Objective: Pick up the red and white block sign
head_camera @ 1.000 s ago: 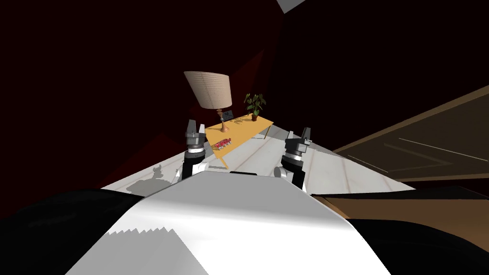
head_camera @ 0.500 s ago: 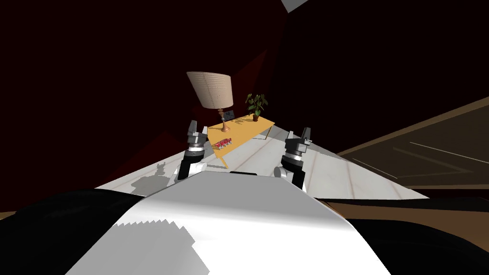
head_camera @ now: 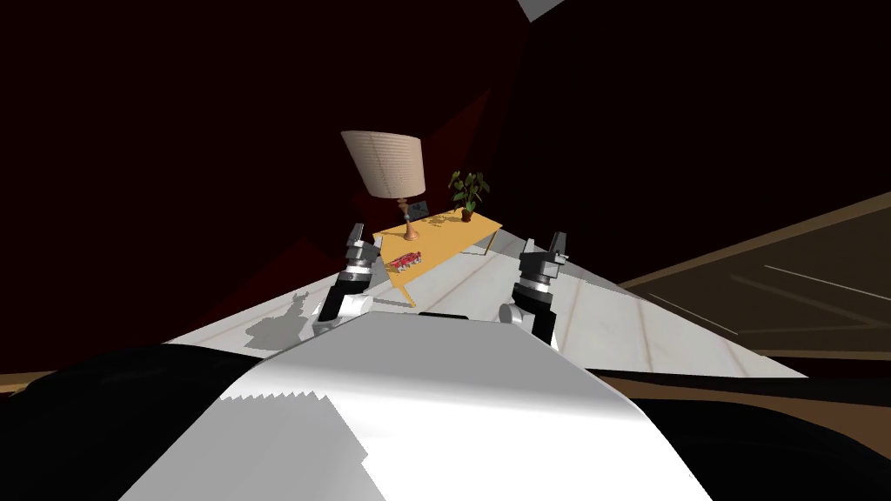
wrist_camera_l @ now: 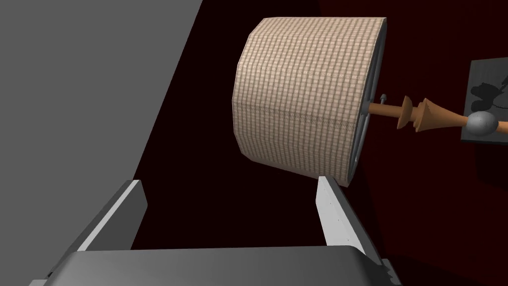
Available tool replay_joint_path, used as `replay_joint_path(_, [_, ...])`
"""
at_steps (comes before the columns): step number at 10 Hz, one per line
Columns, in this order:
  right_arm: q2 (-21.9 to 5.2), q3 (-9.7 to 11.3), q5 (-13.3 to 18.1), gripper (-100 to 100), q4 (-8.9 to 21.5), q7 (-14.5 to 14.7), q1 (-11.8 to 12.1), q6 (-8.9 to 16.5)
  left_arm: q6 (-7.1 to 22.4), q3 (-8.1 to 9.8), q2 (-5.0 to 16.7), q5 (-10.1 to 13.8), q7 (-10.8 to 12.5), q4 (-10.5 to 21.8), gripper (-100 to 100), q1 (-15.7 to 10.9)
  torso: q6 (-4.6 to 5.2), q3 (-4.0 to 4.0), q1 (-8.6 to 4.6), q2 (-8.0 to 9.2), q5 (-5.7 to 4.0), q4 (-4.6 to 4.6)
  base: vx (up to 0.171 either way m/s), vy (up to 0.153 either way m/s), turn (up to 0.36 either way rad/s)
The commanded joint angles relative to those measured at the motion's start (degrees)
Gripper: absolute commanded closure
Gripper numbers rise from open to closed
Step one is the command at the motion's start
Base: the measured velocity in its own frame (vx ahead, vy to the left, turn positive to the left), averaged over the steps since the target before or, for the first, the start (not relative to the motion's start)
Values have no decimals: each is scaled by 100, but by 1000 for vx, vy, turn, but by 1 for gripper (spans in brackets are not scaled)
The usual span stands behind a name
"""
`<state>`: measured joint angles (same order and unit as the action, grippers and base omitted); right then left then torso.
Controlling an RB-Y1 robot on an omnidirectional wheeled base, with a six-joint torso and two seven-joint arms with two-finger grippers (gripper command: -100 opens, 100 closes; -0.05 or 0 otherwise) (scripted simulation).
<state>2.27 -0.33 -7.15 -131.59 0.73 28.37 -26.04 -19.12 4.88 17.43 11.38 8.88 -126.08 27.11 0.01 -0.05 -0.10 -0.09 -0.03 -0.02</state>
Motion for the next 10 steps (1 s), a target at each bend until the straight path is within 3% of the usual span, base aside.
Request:
replay_joint_path(1, [0,0,0,0,0,0,0,0,286,30,168,231,215,90,-100,-25,0,0,0,0,0,0,29,-45,28])
replay_joint_path(2, [0,0,0,0,0,0,0,0,414,30,168,231,215,90,-100,-25,-1,-1,-5,-3,0,0,22,-38,23])
replay_joint_path(3, [0,0,0,0,0,0,0,0,583,60,317,433,393,198,-100,-58,0,-1,-3,-2,-1,0,19,-38,33])
replay_joint_path(4, [0,0,0,0,0,0,0,0,736,60,317,433,393,198,-100,-58,0,-1,-3,-1,0,0,21,-33,14])
replay_joint_path(5, [0,0,0,0,0,0,0,0,885,92,467,635,565,319,-100,-96,0,-1,-1,-1,0,0,31,-48,16])
replay_joint_path(6, [0,0,0,0,0,0,0,0,1085,92,467,635,565,319,-100,-96,0,-2,-5,-4,-1,-1,32,-37,15])
replay_joint_path(9, [0,0,0,0,0,0,0,0,1604,166,769,1035,888,597,-100,-187,0,-3,-2,-5,-1,-1,35,-41,13])
replay_joint_path(10, [0,0,0,0,0,0,0,0,1792,166,769,1035,888,597,-100,-187,0,-4,-6,-8,-1,-2,41,-44,7])
